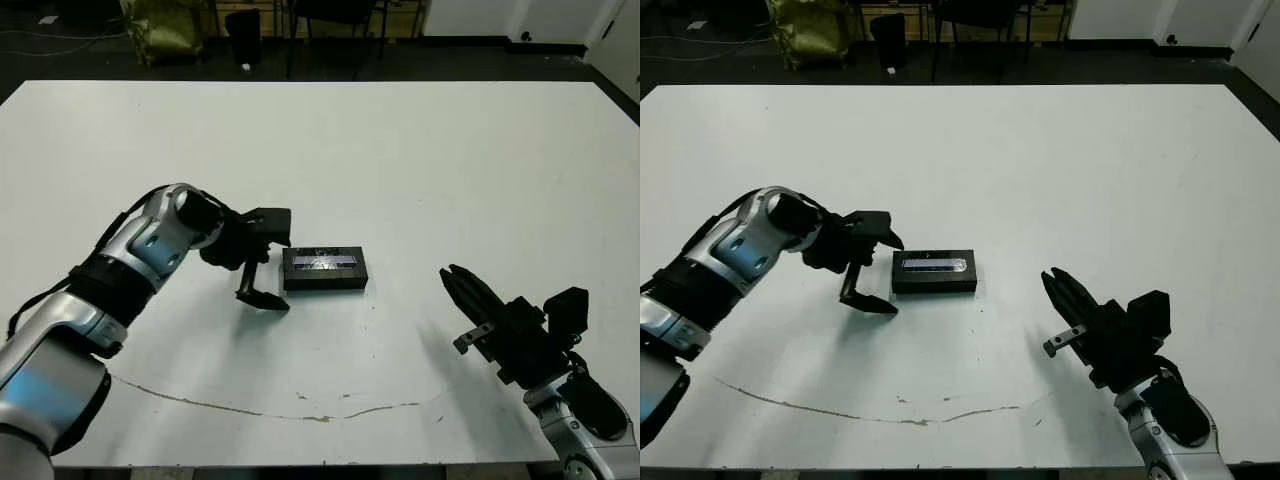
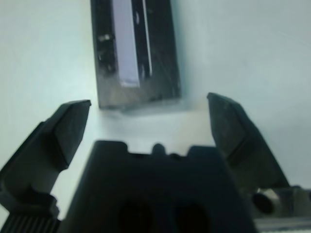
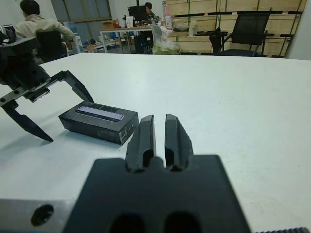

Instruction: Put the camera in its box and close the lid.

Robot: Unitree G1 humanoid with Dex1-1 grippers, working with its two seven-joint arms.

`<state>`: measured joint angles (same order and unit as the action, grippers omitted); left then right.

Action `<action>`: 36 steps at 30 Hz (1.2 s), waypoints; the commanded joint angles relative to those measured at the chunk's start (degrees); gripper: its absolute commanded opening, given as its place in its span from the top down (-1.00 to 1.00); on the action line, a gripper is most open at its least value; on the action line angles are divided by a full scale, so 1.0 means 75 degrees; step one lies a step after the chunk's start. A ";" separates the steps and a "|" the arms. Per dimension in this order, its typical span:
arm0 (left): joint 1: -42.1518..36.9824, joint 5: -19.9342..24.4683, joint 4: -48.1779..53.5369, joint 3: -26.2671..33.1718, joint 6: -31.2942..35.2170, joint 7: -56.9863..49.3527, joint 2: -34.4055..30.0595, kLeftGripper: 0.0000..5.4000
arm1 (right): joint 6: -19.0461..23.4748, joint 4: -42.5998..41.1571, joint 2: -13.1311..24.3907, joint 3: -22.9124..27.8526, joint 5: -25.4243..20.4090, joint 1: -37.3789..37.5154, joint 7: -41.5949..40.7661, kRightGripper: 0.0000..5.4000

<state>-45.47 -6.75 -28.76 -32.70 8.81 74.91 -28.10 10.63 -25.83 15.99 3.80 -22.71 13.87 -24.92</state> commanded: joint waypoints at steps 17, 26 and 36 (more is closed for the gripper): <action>0.2908 0.1024 0.2455 0.3008 0.1717 -0.2143 -0.1707 -0.77 | 0.0139 0.0116 0.0085 0.0068 -0.0035 -0.0049 -0.0012 1.00; 0.4048 0.2414 0.6585 0.4371 0.3189 -0.5183 0.0376 0.04 | 0.0111 0.0154 -0.0011 0.0020 -0.0011 -0.0067 0.0084 1.00; 0.4548 0.2144 0.8110 0.2814 0.3312 -0.7739 0.2751 0.94 | 0.0237 -0.0012 -0.0133 -0.0059 0.0143 -0.0022 0.0481 1.00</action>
<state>-12.44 10.24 31.85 -10.16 32.94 18.50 -8.38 11.29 -26.07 15.28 3.53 -21.93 13.16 -21.99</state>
